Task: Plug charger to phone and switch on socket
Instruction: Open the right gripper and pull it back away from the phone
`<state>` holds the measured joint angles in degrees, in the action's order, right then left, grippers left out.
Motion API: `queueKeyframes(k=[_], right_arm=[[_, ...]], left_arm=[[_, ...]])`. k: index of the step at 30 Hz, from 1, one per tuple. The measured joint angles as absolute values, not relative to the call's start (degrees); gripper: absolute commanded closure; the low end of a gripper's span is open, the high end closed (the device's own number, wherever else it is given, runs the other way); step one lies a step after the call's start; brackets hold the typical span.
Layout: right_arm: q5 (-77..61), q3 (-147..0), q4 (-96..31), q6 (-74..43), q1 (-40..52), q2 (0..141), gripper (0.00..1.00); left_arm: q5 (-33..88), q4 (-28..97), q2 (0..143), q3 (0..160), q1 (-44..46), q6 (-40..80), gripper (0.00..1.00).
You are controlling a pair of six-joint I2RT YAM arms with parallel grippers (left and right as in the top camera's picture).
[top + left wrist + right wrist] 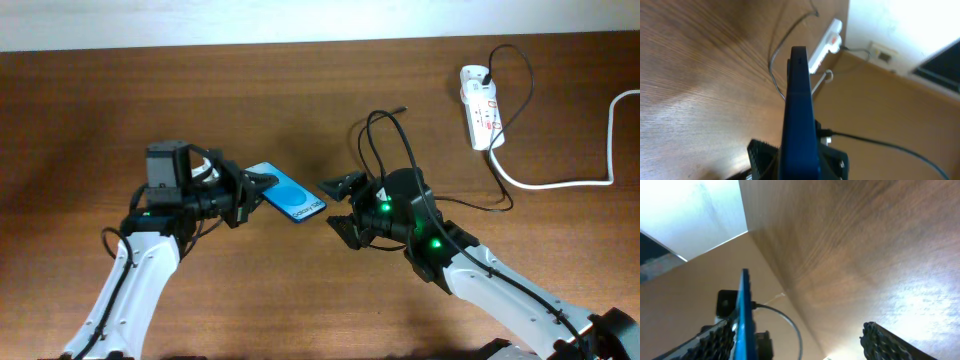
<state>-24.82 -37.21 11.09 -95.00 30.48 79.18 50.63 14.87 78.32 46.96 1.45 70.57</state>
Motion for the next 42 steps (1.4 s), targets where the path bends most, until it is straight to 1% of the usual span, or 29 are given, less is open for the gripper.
queueKeyframes(k=[2,5,6,7,12,17,25,27,30,33,36,42], right_arm=[[-24.1,-37.2,11.1,-91.7,30.5,79.2,0.13],[-23.4,-37.2,9.5,-85.5,30.5,79.2,0.07],[-23.2,-37.2,8.1,-83.7,30.5,79.2,0.01],[-22.9,-37.2,6.3,-82.3,30.5,79.2,0.01],[-19.6,-37.1,-3.3,-78.8,30.5,79.2,0.02],[-17.3,-37.1,-6.2,-77.7,30.5,79.2,0.02],[-13.3,-37.1,-11.5,-77.0,30.5,79.2,0.02],[-12.9,-37.1,-11.6,-74.1,30.5,79.2,0.02],[-12.8,-37.1,-11.8,-66.9,30.5,79.0,0.02],[-13.1,-37.0,-13.9,-62.1,30.5,75.8,0.02],[-12.7,-36.9,-17.9,-58.7,30.5,69.2,0.02],[-5.3,-36.9,-32.9,-56.5,30.5,58.8,0.02]], left_arm=[[53.6,14.9,78.3,47.0,0.4,68.2,1.00],[59.9,14.9,78.5,47.0,-0.5,64.5,1.00],[61.7,14.8,78.7,47.0,-0.5,63.7,1.00],[63.5,14.8,79.1,47.0,-0.5,62.8,1.00],[71.9,13.0,82.1,47.0,-0.4,59.0,1.00],[77.3,10.5,84.2,47.0,-0.4,58.0,1.00],[81.6,10.0,84.4,47.0,-0.4,56.1,1.00],[82.7,10.0,84.4,47.0,-0.5,55.2,1.00],[84.8,9.9,84.4,47.0,-0.4,54.1,1.00],[86.3,9.8,84.4,47.0,-0.4,53.7,1.00],[87.0,9.8,84.4,47.0,-0.5,53.7,1.00],[87.2,9.6,84.4,47.0,-0.4,53.7,1.00]])
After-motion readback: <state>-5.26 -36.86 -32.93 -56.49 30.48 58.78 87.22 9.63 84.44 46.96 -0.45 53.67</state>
